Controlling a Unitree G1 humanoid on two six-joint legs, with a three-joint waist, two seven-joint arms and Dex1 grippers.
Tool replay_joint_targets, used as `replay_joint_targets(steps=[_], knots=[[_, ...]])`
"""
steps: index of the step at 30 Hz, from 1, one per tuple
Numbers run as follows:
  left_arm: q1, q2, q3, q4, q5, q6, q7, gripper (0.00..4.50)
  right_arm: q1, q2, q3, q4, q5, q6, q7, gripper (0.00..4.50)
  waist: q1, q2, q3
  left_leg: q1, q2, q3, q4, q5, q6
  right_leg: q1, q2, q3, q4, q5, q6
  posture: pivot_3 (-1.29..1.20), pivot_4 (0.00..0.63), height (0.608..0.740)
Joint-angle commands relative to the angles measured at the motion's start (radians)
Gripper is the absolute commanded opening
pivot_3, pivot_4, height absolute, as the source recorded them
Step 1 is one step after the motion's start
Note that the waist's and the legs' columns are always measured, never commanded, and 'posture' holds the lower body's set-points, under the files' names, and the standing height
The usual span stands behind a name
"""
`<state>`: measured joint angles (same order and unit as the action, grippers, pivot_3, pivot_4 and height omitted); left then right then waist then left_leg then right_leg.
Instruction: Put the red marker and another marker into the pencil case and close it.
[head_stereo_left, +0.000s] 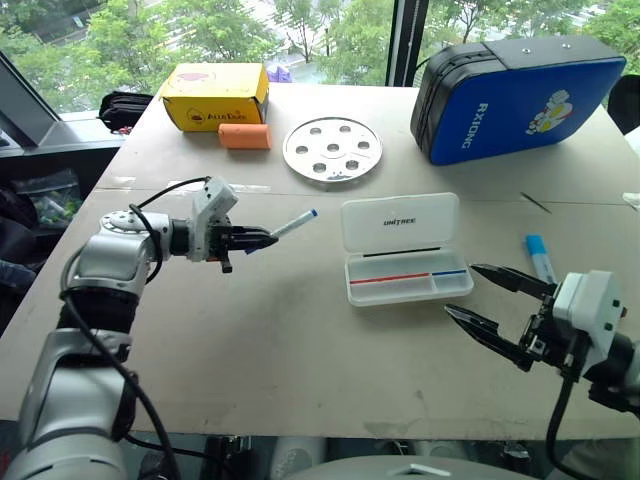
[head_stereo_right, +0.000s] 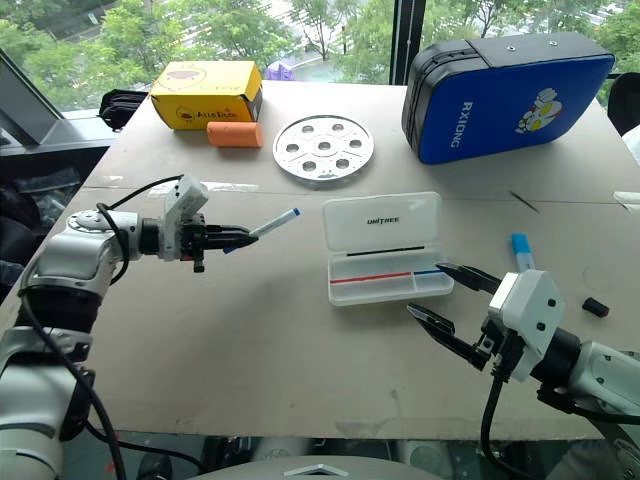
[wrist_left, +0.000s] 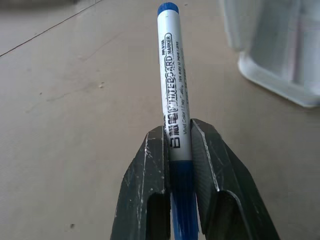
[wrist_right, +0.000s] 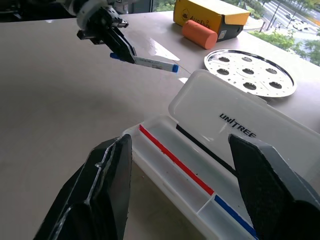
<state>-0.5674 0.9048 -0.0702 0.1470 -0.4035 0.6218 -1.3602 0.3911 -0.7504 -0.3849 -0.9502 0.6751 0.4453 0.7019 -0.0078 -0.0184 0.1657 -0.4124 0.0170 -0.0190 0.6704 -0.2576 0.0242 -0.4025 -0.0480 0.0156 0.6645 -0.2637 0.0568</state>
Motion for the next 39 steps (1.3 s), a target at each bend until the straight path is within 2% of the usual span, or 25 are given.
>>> replay_joint_targets(steps=[1,6,9,15,22,23,24,30,31,36,39], knots=[[-0.006,-0.030,-0.056,-0.248,-0.041,0.121,0.049,0.07,0.034,-0.013,-0.061,0.021,-0.012,-0.055,0.074,3.06,0.014,0.001,0.000,0.000,-0.001,-0.001,0.000,0.000,0.000,0.000,0.000,-0.001,0.000,0.000,0.000,0.00,0.150,0.740],[-0.099,-0.153,-0.160,-0.313,0.011,0.206,0.182,0.07,0.084,-0.009,-0.111,0.037,-0.025,-0.076,0.112,3.06,0.022,0.001,0.000,0.001,-0.005,-0.001,0.003,0.000,0.000,0.003,0.001,-0.001,0.000,0.000,0.000,0.00,0.150,0.740],[-0.187,-0.232,-0.241,-0.279,0.052,0.235,0.224,0.07,0.113,0.005,-0.135,0.032,-0.027,-0.083,0.111,3.06,0.020,0.001,0.000,0.000,-0.006,-0.003,0.004,0.000,0.000,0.002,0.001,-0.002,0.000,0.000,0.000,0.00,0.150,0.740],[-0.307,-0.359,-0.350,-0.153,0.115,0.202,0.236,0.07,0.177,0.048,-0.153,-0.020,-0.052,-0.089,0.077,3.06,0.017,0.002,-0.001,0.000,-0.007,-0.004,0.004,0.000,0.000,0.002,0.001,-0.003,0.001,0.000,0.001,0.00,0.150,0.740],[-0.362,-0.440,-0.433,-0.046,0.185,0.147,0.225,0.07,0.246,0.089,-0.174,-0.069,-0.085,-0.093,0.053,3.06,0.020,0.002,-0.001,0.000,-0.007,-0.005,0.004,0.000,0.000,0.002,0.002,-0.003,0.001,0.000,0.000,0.00,0.150,0.740],[-0.375,-0.457,-0.437,-0.030,0.197,0.144,0.236,1.12,0.256,0.096,-0.180,-0.075,-0.087,-0.093,0.049,3.06,0.023,0.002,-0.001,0.000,-0.007,-0.005,0.004,0.000,0.000,0.002,0.002,-0.003,0.001,0.000,0.000,0.00,0.150,0.740],[-0.386,-0.463,-0.444,-0.026,0.203,0.146,0.232,1.42,0.264,0.101,-0.184,-0.079,-0.086,-0.093,0.047,3.06,0.024,0.002,-0.001,-0.001,-0.007,-0.005,0.004,0.000,0.000,0.002,0.001,-0.004,0.001,0.000,0.001,0.00,0.150,0.740],[-0.359,-0.434,-0.380,-0.140,0.149,0.242,0.219,4.25,0.293,0.125,-0.213,-0.074,-0.090,-0.069,0.004,3.06,0.015,0.003,-0.001,-0.001,-0.007,-0.005,0.004,0.000,0.000,0.002,0.001,-0.003,0.001,0.000,0.001,0.00,0.150,0.740],[-0.336,-0.410,-0.346,-0.186,0.117,0.275,0.211,4.41,0.281,0.126,-0.214,-0.065,-0.094,-0.048,-0.025,3.06,0.012,0.003,-0.001,-0.001,-0.007,-0.005,0.004,0.000,0.000,0.002,0.001,-0.003,0.001,0.000,0.000,0.00,0.150,0.740],[-0.166,-0.290,-0.166,-0.423,-0.049,0.355,0.193,4.41,0.162,0.084,-0.155,-0.012,-0.133,0.176,-0.208,3.06,-0.005,0.005,-0.002,0.001,-0.002,-0.004,0.004,0.000,0.000,0.002,0.001,-0.002,0.003,0.000,0.000,0.00,0.150,0.740],[0.013,-0.210,-0.013,-0.559,-0.161,0.343,0.165,4.41,-0.045,0.065,-0.076,0.121,-0.180,0.365,-0.366,3.06,-0.009,0.005,-0.002,0.001,-0.001,-0.004,0.004,0.000,0.000,0.002,0.001,-0.002,0.003,0.000,0.000,0.00,0.150,0.740]])
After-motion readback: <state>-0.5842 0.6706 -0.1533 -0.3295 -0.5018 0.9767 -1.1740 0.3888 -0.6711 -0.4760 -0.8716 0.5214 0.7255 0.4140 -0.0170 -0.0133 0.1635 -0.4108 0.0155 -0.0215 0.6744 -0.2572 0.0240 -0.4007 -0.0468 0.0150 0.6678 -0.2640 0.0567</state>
